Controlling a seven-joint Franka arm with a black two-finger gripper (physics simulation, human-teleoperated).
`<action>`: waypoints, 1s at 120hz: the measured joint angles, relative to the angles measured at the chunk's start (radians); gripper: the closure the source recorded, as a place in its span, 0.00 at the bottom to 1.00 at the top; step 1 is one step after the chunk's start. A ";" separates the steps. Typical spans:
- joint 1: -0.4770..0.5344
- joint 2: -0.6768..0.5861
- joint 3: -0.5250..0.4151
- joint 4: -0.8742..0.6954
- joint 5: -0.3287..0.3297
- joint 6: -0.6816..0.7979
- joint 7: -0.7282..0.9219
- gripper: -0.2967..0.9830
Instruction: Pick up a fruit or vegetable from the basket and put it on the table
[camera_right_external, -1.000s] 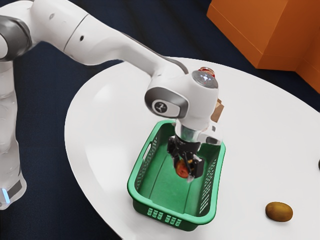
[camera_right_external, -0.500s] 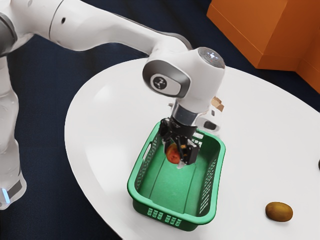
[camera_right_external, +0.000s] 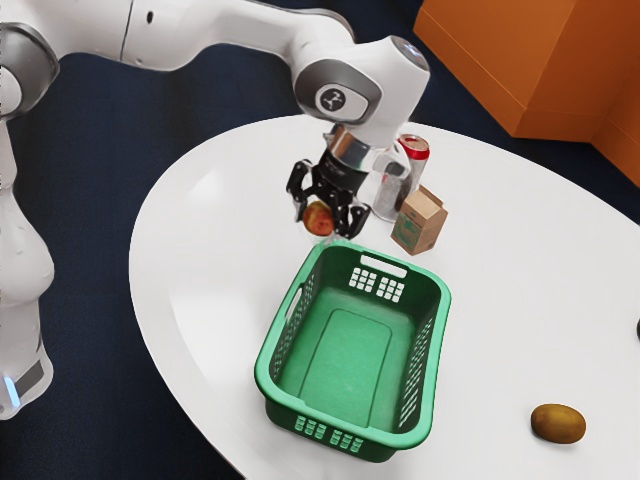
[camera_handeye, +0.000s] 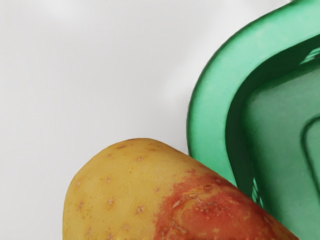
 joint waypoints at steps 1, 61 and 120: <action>0.008 0.000 -0.004 0.000 0.000 -0.001 0.001 0.59; 0.277 -0.006 -0.075 -0.002 0.009 -0.024 0.107 0.75; 0.272 -0.041 -0.051 -0.016 -0.064 -0.017 0.160 0.25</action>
